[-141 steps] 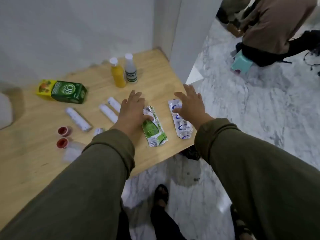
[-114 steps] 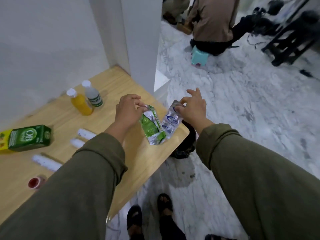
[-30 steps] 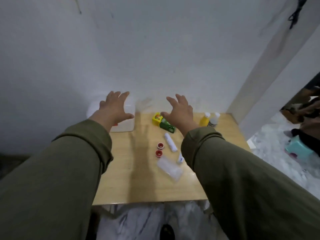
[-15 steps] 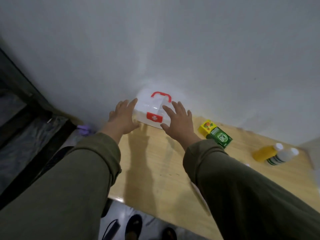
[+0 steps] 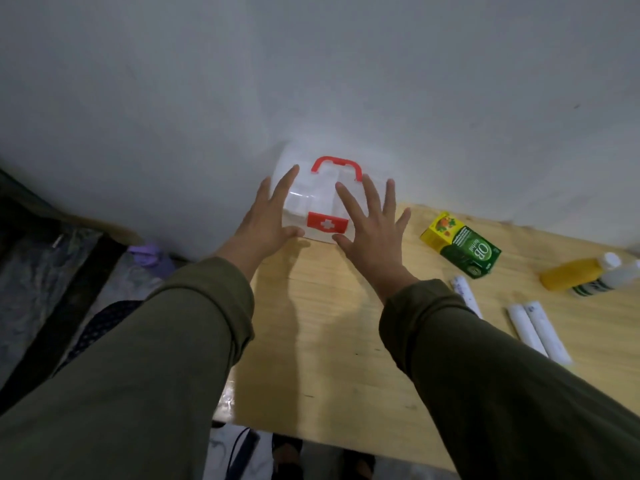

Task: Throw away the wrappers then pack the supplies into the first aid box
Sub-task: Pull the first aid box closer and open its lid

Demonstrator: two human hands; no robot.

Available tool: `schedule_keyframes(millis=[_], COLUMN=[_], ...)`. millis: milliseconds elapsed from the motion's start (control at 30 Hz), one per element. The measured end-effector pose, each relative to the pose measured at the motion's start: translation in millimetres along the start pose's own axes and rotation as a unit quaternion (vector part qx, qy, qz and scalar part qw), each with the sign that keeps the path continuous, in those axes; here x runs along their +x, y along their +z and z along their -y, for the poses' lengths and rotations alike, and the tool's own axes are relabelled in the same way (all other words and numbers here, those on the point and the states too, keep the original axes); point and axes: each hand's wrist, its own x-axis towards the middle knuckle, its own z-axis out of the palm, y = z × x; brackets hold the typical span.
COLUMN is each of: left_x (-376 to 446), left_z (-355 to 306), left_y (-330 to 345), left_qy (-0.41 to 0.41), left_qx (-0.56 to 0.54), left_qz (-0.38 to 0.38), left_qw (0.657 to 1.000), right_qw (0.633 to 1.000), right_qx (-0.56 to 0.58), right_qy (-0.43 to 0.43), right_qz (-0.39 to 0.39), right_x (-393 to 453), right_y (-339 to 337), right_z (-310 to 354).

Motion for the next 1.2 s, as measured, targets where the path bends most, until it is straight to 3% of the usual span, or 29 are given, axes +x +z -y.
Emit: schedule_keyframes(millis=[133, 467, 933, 1200], left_x=[4, -12, -97, -96], left_z=[-1, -5, -12, -3], left_y=[-3, -8, 1, 10], left_qy=[0.006, 0.010, -0.006, -0.005], left_qx=[-0.040, -0.070, -0.072, -0.063], left_qz=[0.002, 0.011, -0.002, -0.031], left_qw=[0.999, 0.997, 0.997, 0.998], right_qw=[0.999, 0.999, 0.999, 0.984], right_qx=[0.020, 0.038, 0.016, -0.116], right_qy=[0.030, -0.009, -0.014, -0.120], right_qz=[0.037, 0.010, 0.043, -0.066], right_x=[9, -8, -80, -85], right_y=[5, -6, -15, 2], right_z=[-5, -6, -3, 8])
